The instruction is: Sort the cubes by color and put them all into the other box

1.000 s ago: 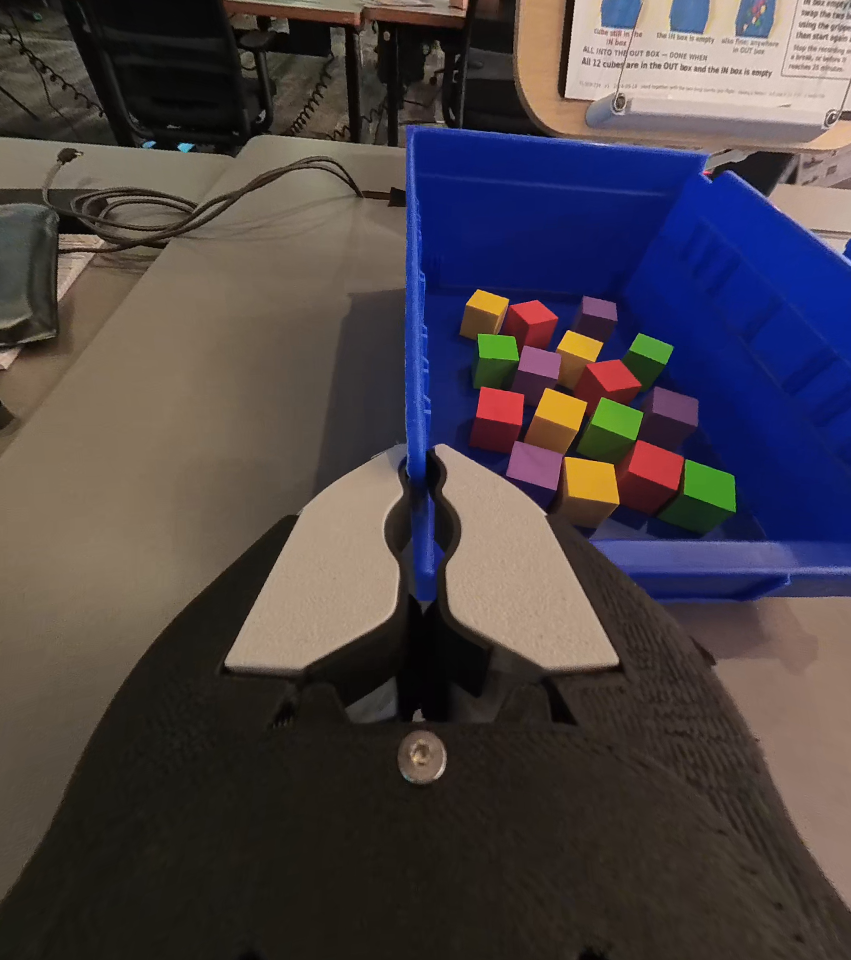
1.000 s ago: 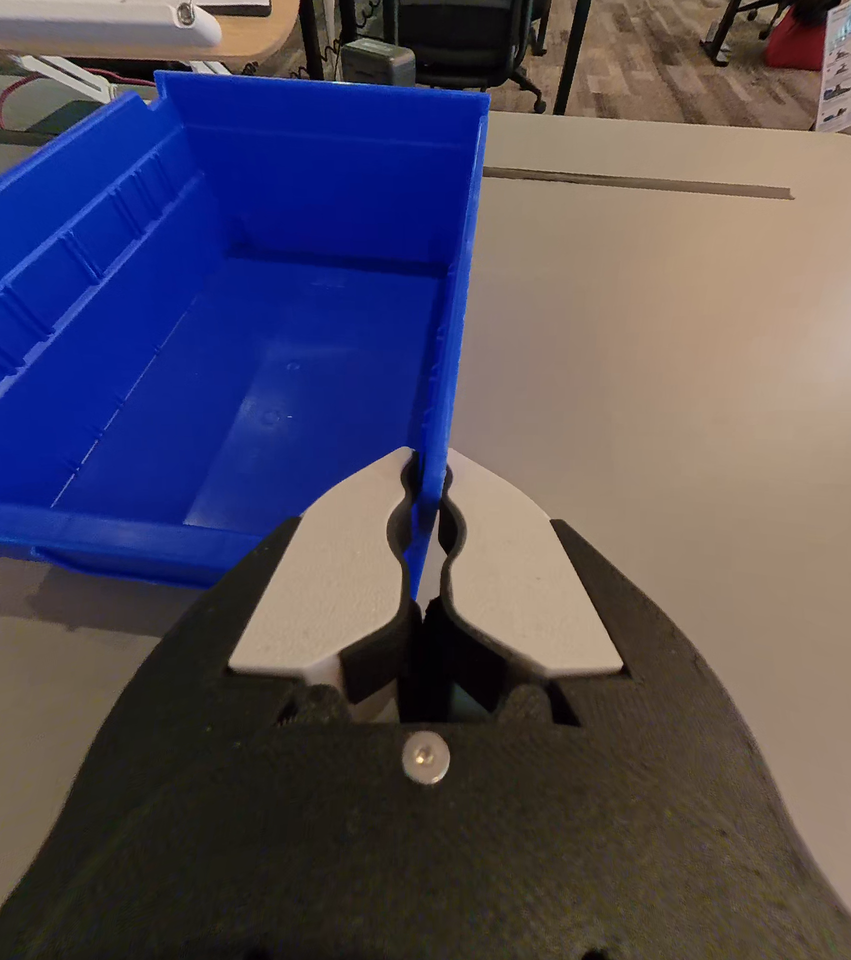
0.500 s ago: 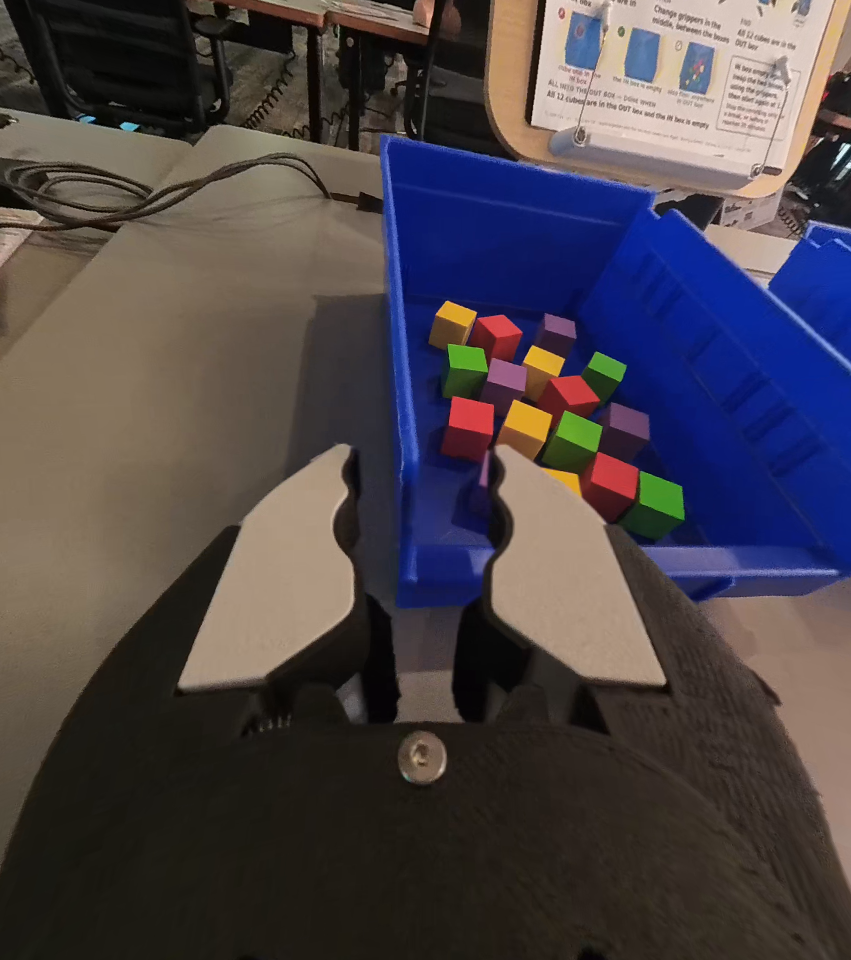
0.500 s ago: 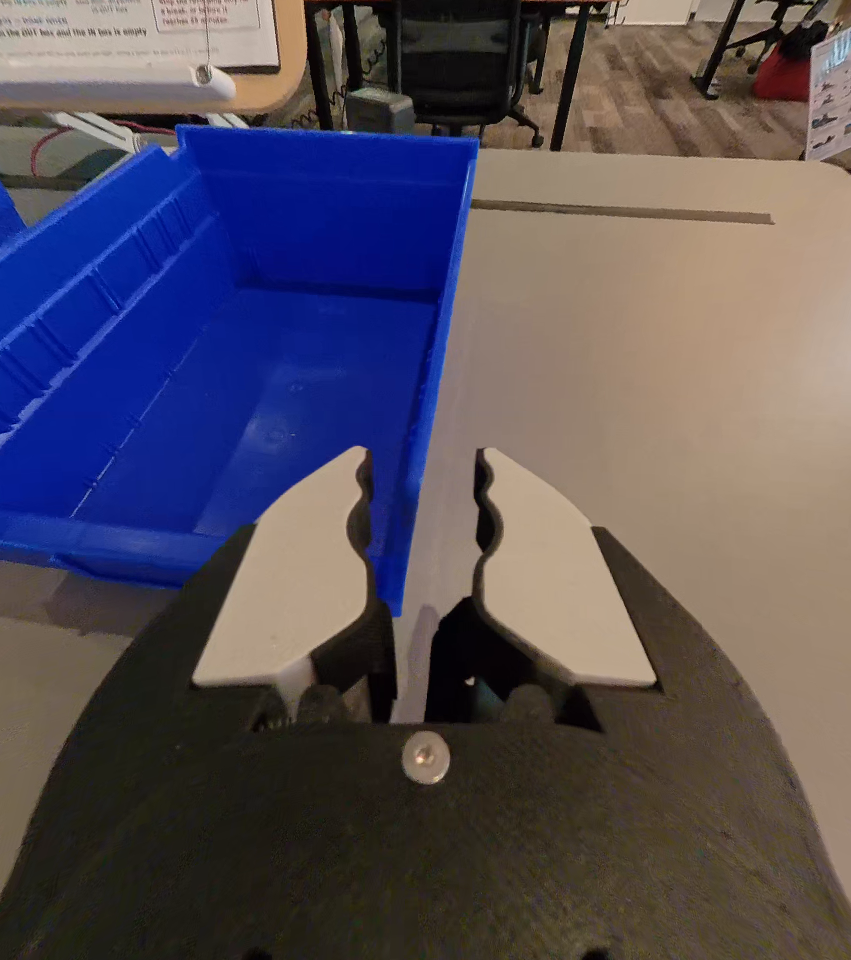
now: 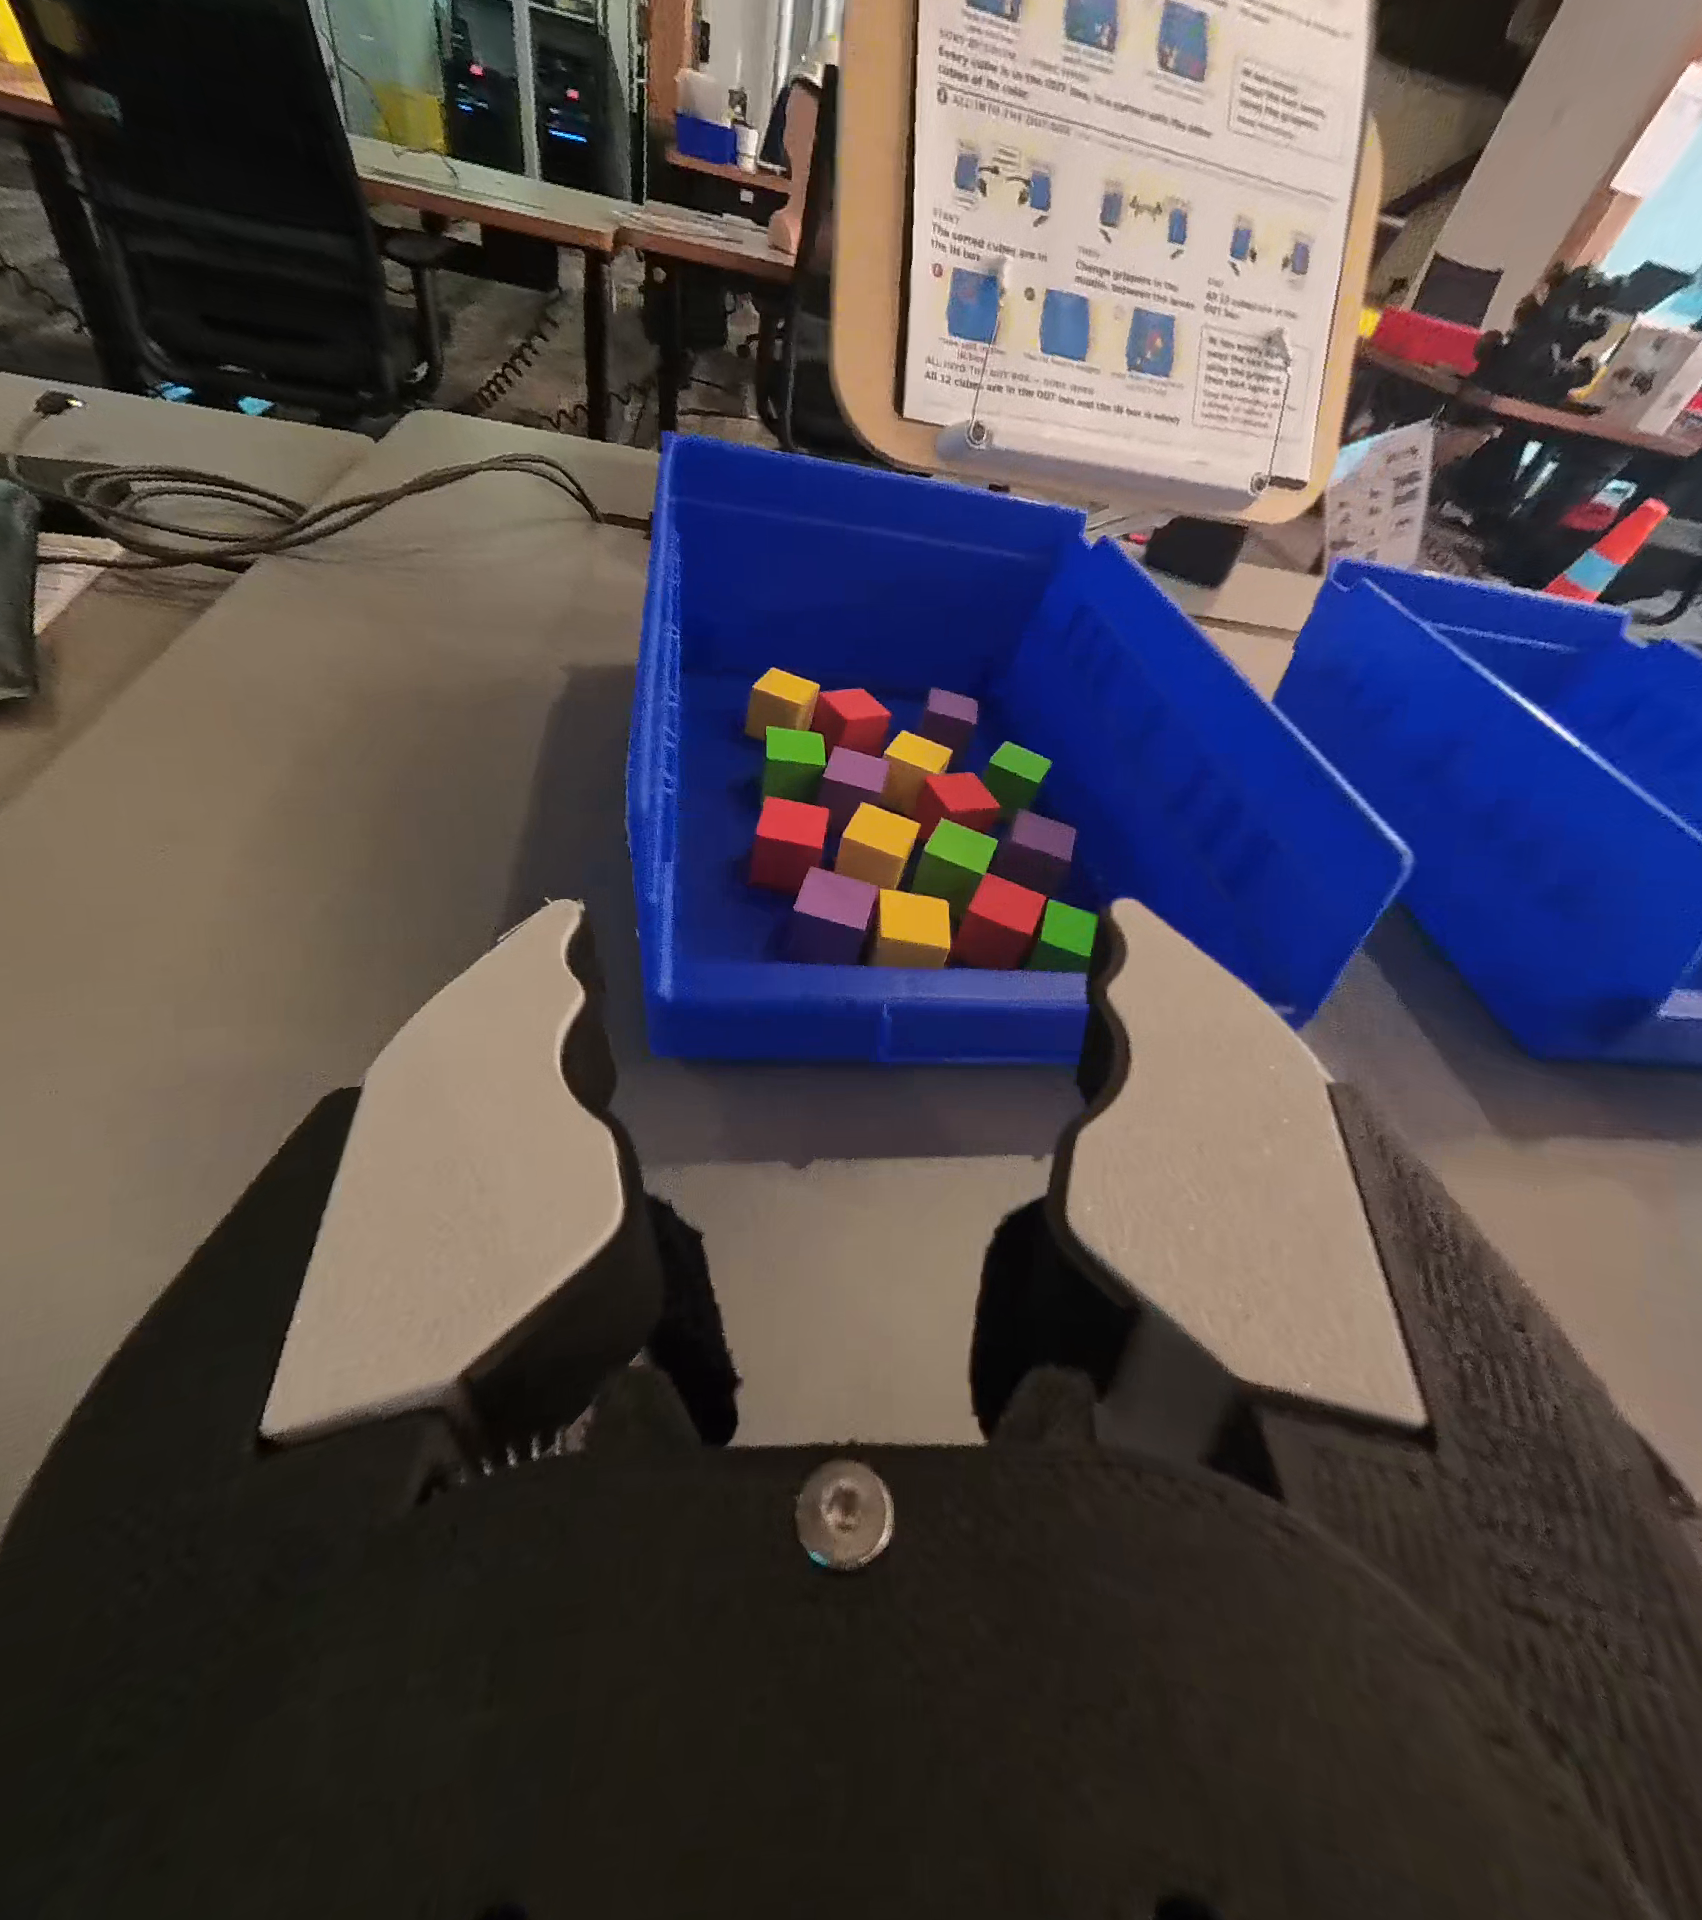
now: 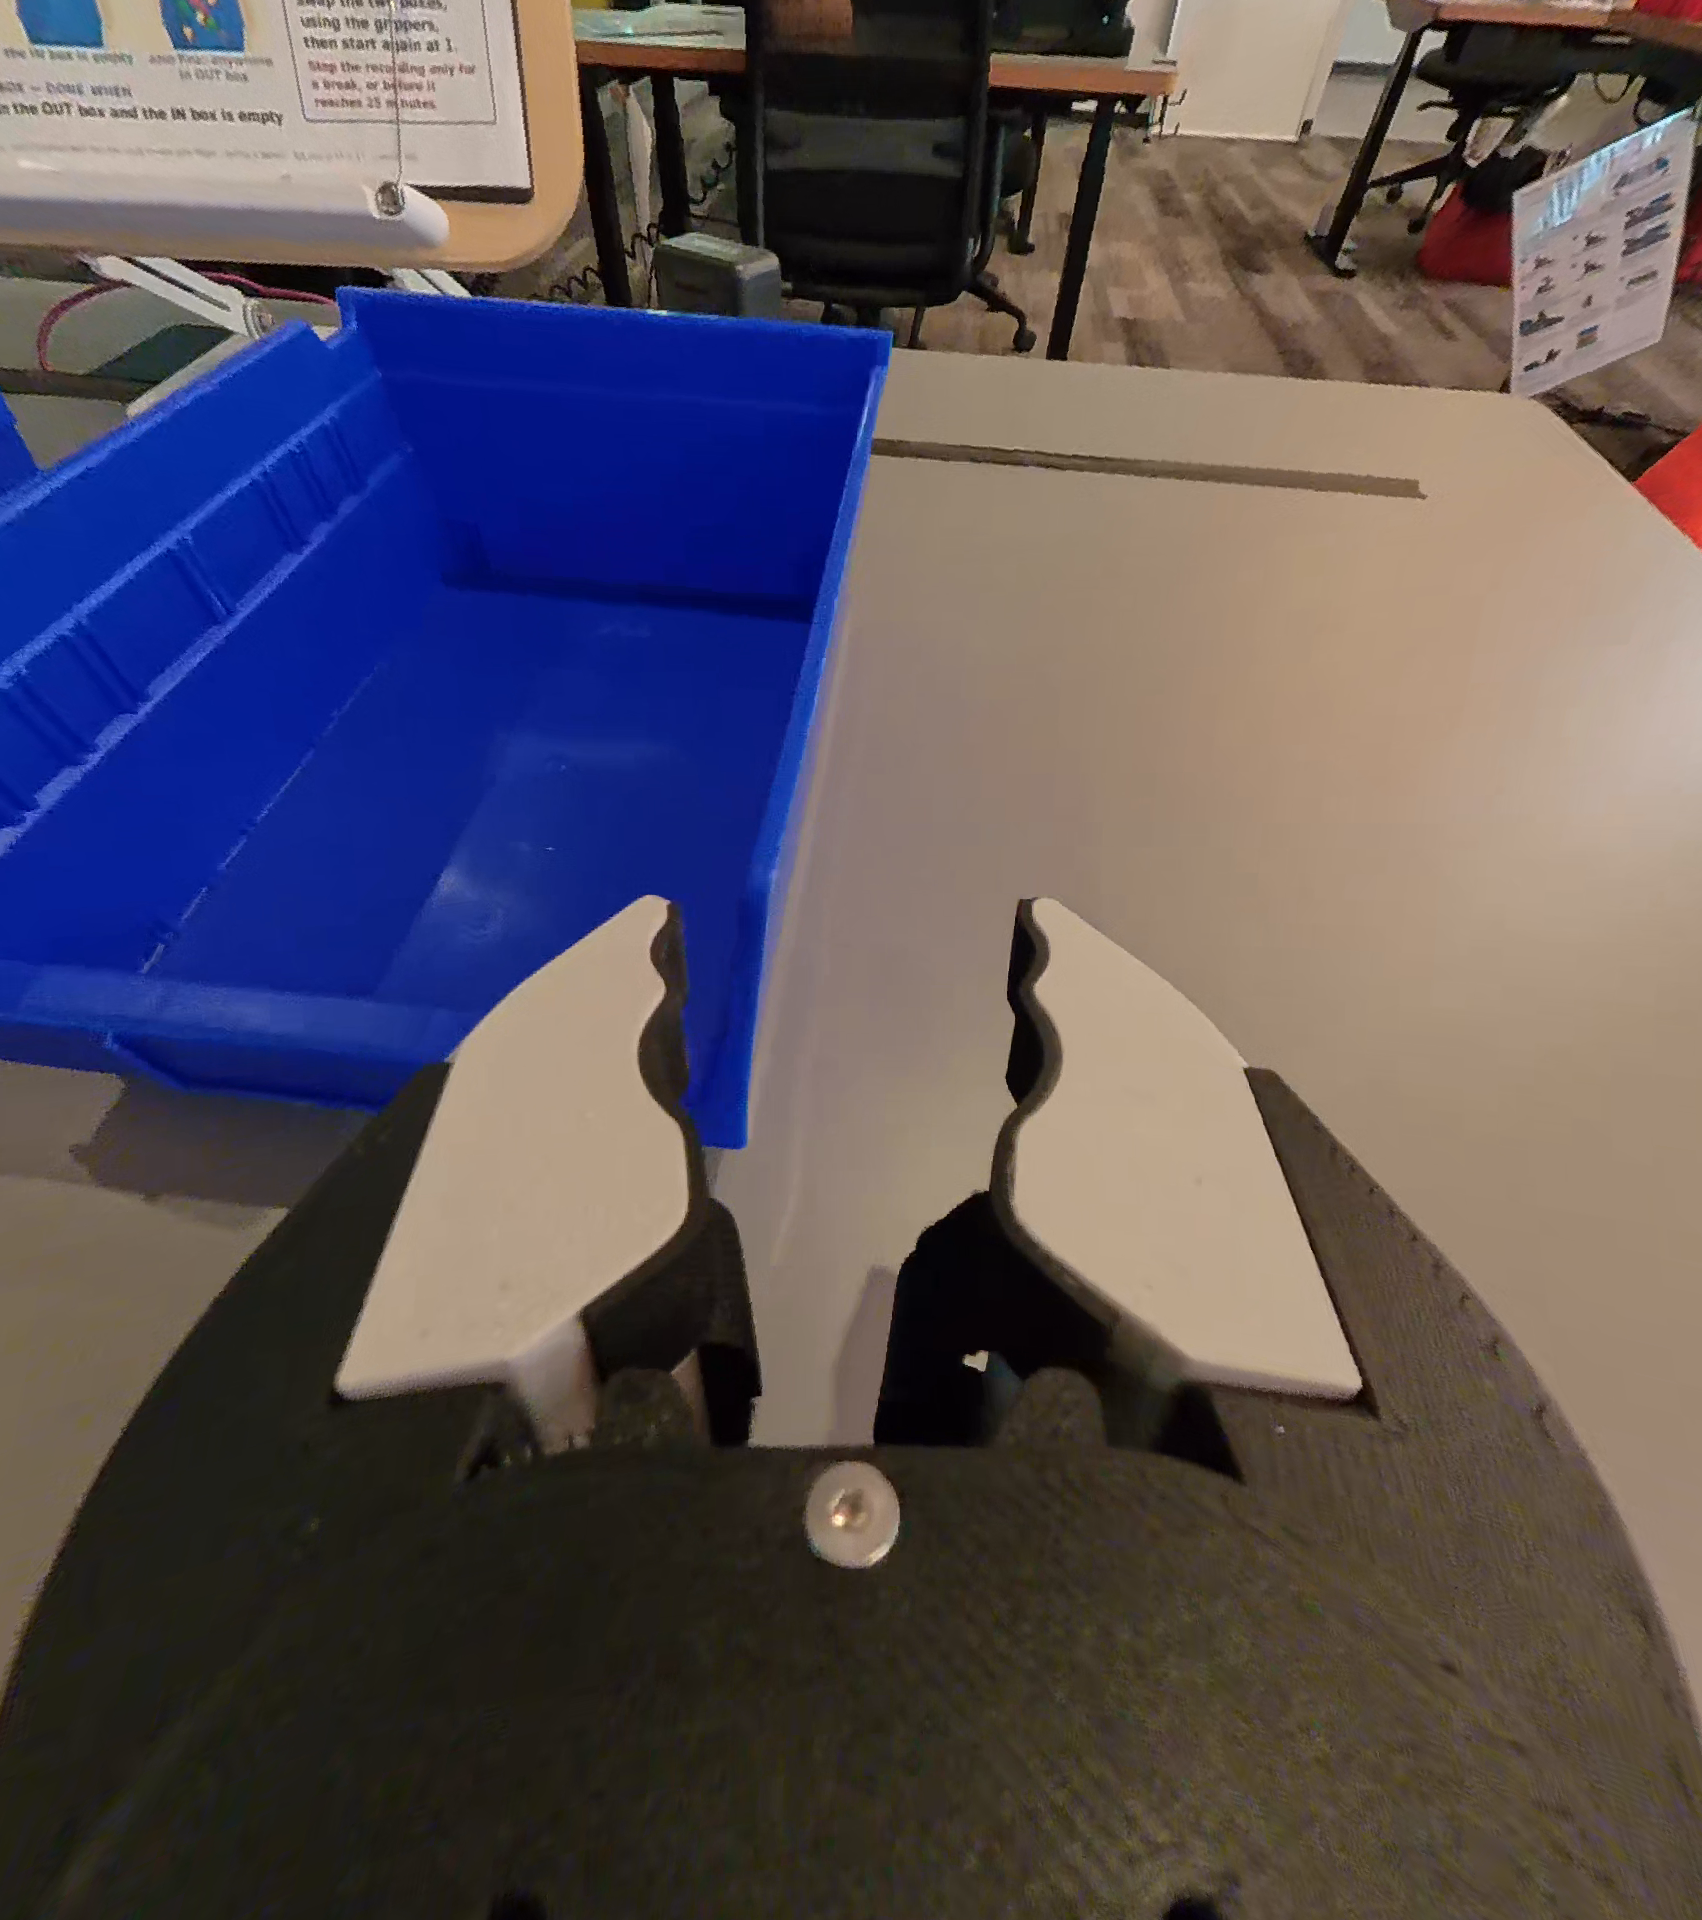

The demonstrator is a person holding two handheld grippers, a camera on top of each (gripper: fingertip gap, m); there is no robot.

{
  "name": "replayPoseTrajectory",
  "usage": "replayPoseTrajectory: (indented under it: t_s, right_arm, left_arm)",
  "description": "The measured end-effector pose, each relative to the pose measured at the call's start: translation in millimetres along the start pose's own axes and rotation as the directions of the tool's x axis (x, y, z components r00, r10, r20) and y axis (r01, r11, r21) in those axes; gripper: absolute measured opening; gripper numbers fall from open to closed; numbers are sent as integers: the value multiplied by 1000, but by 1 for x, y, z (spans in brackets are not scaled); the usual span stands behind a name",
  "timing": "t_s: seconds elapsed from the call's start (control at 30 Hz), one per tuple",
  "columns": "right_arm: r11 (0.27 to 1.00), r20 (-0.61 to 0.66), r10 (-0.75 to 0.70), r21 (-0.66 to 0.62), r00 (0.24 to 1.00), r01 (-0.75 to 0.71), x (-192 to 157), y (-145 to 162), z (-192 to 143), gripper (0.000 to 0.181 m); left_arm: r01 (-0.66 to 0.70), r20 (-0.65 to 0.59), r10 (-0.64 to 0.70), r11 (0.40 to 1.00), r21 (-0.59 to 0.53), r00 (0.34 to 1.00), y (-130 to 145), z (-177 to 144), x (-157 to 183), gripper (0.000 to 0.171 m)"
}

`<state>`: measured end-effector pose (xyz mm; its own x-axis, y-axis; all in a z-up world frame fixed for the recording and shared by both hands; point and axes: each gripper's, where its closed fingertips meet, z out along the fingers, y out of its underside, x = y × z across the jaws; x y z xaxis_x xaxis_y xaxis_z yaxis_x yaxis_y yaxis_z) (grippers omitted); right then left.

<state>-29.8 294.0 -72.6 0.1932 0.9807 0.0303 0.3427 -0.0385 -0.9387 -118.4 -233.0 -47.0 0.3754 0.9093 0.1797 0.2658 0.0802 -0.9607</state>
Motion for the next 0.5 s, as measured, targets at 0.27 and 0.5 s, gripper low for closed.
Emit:
replayPoseTrajectory:
  t_s: [0.27, 0.5]
  right_arm:
    - [989, -28, -67, 133, 997, 70, -21, -41, -27, 56]
    - [982, 35, -94, 167, 995, 87, -50, -55, -29, 55]
  left_arm:
    - [-80, -9, 80, 997, 0, 997, -46, 20, 0, 58]
    - [-154, -189, 137, 985, -80, 972, -38, 56, 74, 46]
